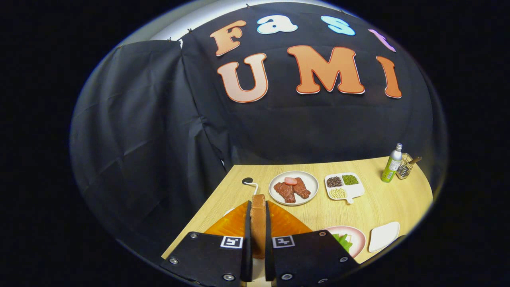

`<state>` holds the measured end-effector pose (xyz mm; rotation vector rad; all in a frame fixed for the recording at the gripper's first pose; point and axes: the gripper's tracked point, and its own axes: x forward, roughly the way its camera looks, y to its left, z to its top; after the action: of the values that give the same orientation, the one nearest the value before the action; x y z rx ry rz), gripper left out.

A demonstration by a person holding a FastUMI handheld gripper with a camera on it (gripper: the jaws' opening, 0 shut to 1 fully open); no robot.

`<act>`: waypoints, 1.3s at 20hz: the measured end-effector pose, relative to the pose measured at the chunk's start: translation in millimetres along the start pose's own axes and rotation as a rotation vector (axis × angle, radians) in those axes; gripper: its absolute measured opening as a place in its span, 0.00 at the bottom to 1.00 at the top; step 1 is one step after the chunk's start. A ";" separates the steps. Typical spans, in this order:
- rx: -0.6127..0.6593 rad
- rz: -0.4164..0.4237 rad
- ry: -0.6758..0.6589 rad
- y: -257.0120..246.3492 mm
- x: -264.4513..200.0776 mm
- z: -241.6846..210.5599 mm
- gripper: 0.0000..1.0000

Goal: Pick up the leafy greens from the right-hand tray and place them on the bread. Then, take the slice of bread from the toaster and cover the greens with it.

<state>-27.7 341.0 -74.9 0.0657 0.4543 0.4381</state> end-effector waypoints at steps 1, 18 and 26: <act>-0.006 -0.005 -0.002 -4.8 -2.3 1.0 0.12; 0.009 -0.023 0.111 -92.4 5.2 -68.1 0.12; 0.056 0.011 0.171 -126.7 17.6 -113.2 0.13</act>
<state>-13.1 229.8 -203.8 0.0856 0.6349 0.4431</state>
